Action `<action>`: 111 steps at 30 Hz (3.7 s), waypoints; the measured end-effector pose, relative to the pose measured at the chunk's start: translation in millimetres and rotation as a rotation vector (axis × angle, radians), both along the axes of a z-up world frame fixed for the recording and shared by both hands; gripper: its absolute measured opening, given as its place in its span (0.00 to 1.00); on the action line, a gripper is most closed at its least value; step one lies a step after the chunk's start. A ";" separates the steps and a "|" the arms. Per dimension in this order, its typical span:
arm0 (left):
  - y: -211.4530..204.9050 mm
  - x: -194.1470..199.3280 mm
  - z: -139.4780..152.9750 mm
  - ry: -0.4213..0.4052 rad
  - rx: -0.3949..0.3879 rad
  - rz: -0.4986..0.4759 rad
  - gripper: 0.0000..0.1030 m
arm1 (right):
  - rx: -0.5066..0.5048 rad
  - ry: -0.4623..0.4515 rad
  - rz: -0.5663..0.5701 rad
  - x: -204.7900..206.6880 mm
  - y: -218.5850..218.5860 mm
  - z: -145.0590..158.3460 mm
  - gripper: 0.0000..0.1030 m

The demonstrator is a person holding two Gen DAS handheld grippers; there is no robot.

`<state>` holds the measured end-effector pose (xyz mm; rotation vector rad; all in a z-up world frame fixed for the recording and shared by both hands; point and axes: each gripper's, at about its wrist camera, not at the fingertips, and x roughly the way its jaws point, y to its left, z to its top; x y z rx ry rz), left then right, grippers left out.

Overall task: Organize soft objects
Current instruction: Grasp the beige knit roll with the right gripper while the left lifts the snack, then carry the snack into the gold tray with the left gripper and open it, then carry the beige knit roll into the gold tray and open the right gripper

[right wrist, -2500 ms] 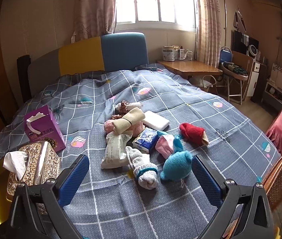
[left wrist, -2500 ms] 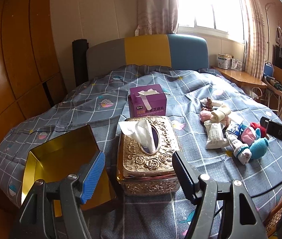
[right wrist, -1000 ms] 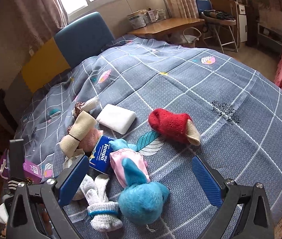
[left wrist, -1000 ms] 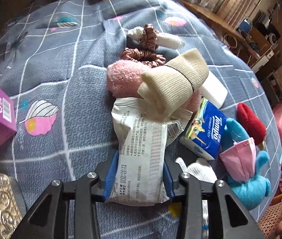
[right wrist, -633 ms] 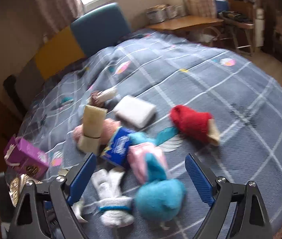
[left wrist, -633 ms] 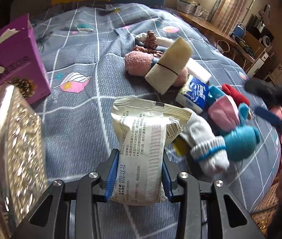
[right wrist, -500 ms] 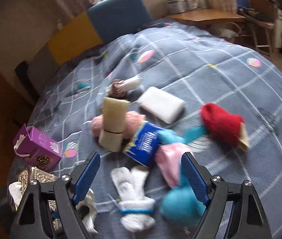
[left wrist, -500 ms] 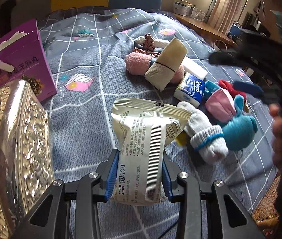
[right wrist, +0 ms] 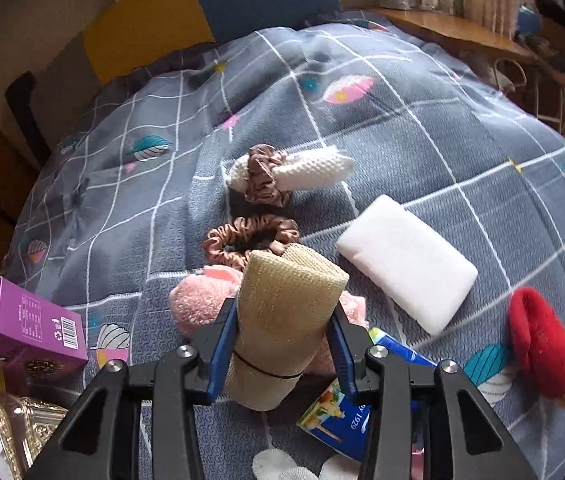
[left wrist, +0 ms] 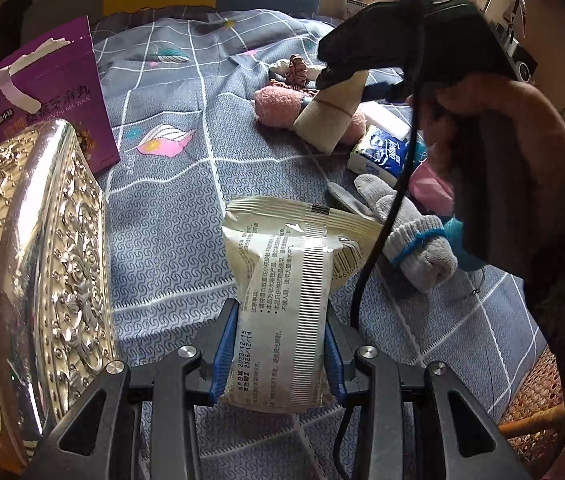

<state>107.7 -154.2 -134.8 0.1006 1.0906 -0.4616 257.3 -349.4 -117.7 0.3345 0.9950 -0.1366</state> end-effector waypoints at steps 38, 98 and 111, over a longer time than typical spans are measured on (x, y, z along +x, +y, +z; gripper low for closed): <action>230.5 168.8 161.4 -0.240 -0.015 0.560 0.37 | -0.127 -0.046 0.121 -102.1 -6.2 8.7 0.38; 330.7 -104.3 43.5 -0.272 0.090 0.607 0.64 | 0.034 -0.129 1.037 -100.2 397.1 108.3 0.38; 346.0 -109.3 38.8 -0.247 0.071 0.657 0.64 | -0.089 -0.046 1.040 -127.4 442.0 38.3 0.67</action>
